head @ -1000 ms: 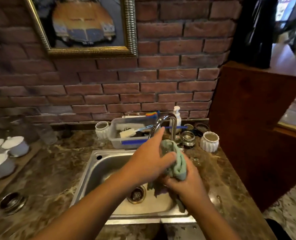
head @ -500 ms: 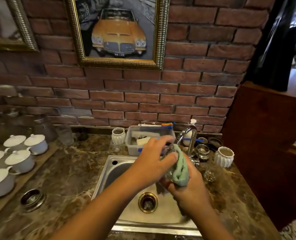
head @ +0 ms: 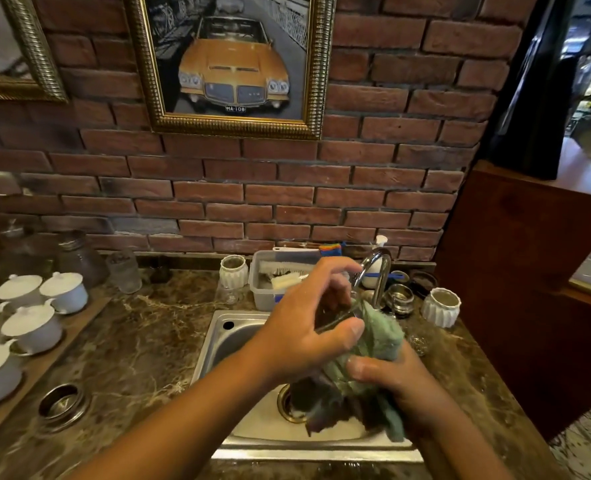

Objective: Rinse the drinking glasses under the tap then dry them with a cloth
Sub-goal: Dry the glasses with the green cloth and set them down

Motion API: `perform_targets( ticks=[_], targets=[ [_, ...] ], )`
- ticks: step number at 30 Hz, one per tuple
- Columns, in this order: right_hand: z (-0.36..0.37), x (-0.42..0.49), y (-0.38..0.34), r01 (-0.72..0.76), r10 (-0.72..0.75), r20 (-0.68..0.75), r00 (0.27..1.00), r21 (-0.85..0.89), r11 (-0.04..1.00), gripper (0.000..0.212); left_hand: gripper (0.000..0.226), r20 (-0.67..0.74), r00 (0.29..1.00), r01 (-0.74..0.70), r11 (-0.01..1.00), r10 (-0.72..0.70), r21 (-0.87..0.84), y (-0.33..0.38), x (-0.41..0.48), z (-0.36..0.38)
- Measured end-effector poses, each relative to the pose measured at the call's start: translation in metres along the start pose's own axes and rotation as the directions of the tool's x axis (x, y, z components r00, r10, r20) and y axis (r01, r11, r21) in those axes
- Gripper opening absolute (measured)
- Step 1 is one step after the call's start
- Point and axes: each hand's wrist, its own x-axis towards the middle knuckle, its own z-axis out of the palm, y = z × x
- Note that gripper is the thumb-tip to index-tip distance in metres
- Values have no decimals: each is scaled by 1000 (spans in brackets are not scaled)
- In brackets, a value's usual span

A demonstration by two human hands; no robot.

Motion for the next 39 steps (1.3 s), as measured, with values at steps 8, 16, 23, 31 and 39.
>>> perform_targets(
  ticks=[8, 16, 23, 31, 39],
  targets=[
    [7, 1, 27, 22, -6, -91, 996, 175, 984, 68, 57, 134, 978, 161, 987, -162, 16, -11, 6, -6],
    [3, 14, 18, 196, -545, -76, 835, -884, 424, 87, 40, -28, 903, 429, 901, -428, 70, 11, 23, 12],
    [7, 3, -6, 304, -429, -35, 903, -656, 691, 77, 22, -158, 957, 249, 969, -245, 8, 20, 9, 14],
    [1, -7, -6, -229, 132, 266, 955, 375, 898, 70, 53, 77, 994, -80, 994, 75, 69, 27, 1, -7],
    [12, -7, -18, 106, -107, 1, 994, -126, 986, 54, 68, 30, 994, 106, 990, -110, 96, 22, 3, -9]
  ],
)
